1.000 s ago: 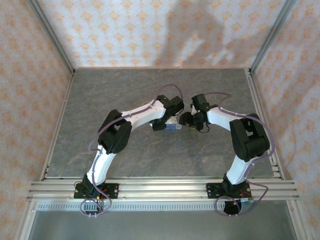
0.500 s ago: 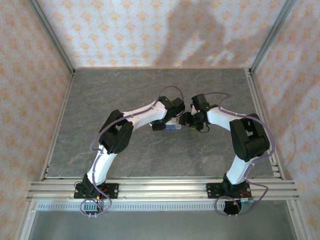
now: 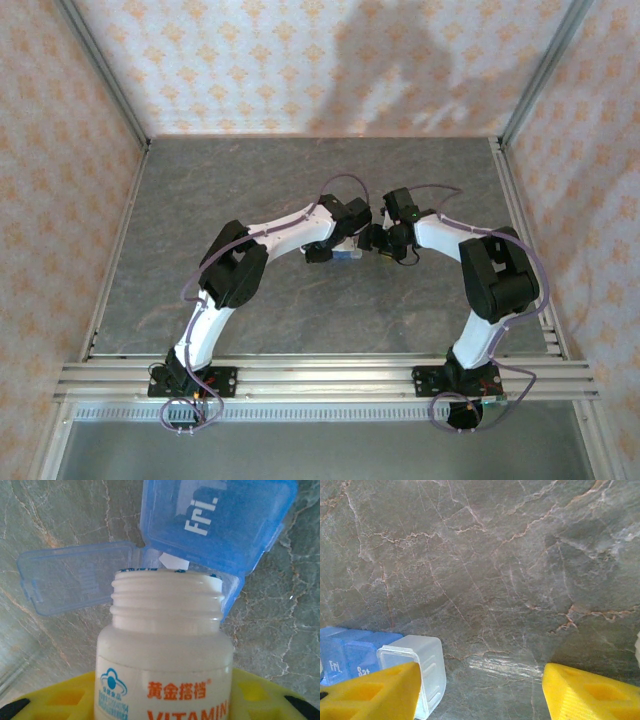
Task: Sort the pills into containers
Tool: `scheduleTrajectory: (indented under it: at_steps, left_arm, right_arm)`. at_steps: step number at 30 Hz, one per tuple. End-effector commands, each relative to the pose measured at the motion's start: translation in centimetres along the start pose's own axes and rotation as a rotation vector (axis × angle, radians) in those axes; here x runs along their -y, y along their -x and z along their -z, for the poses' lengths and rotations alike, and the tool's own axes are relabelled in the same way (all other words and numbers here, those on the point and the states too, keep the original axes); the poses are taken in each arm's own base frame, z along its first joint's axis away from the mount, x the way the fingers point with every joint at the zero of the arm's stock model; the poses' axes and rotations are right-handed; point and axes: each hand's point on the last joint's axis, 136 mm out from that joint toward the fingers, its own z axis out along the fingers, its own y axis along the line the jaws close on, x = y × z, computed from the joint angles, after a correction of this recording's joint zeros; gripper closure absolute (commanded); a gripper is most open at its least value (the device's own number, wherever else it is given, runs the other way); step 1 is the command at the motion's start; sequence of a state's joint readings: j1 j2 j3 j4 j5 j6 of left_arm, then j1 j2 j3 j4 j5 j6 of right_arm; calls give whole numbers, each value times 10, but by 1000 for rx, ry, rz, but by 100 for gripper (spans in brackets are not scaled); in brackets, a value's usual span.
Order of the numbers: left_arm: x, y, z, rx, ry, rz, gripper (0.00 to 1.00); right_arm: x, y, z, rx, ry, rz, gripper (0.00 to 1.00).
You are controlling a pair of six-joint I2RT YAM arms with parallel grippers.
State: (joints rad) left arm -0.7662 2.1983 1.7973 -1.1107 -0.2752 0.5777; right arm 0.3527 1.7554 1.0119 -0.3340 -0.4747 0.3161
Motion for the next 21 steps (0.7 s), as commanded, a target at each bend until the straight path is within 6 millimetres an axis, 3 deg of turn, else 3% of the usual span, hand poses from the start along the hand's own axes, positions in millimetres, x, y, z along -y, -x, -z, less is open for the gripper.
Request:
scheduleTrajectory:
  at_steps: [1,11,21]
  left_arm:
    - [-3,-6,5,-30,30,-31,100]
    - [-6,-13,17,-13,51,-25,100]
    - [3,-13,3,-39,27,-40,100]
  right_arm:
    - [5,-9,-10,-35,-25,11,34]
    - [4,-10,-11,-38,-24,12,34]
    - [4,-10,-12,-40,-23,14,34]
